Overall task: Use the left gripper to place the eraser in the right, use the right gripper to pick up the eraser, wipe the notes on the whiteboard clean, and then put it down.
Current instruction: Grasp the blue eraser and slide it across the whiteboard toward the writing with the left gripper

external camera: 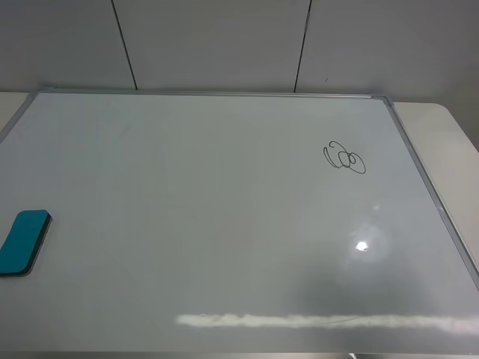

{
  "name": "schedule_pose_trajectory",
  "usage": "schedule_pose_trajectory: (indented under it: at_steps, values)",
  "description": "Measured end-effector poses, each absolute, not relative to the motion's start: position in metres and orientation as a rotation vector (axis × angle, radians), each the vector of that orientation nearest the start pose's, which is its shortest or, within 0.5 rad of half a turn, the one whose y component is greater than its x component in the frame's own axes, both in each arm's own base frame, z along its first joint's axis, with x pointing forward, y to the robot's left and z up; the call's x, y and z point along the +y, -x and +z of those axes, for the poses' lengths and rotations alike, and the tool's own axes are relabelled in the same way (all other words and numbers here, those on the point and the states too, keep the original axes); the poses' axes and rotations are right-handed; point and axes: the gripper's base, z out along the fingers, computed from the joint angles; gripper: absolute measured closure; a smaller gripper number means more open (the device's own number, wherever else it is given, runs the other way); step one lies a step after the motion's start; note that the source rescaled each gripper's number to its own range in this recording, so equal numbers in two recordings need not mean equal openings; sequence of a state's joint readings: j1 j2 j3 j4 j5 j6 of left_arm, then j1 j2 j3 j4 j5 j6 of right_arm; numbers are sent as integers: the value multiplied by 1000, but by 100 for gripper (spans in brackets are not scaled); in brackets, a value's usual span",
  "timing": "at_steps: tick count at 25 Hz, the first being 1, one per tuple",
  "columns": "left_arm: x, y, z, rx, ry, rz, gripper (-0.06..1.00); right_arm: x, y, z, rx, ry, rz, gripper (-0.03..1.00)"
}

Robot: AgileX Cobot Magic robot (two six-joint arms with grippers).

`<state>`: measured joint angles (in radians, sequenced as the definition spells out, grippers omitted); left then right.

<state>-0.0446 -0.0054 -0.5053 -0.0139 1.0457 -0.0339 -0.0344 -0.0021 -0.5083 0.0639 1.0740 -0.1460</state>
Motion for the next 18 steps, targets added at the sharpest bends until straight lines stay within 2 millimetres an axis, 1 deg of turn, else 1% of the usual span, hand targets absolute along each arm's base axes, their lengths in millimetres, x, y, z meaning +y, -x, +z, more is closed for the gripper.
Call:
schedule_pose_trajectory:
  at_steps: [18]
  values:
    - [0,6,280,2019,-7,-52,0,5,7,279,2042,118,-36,-3]
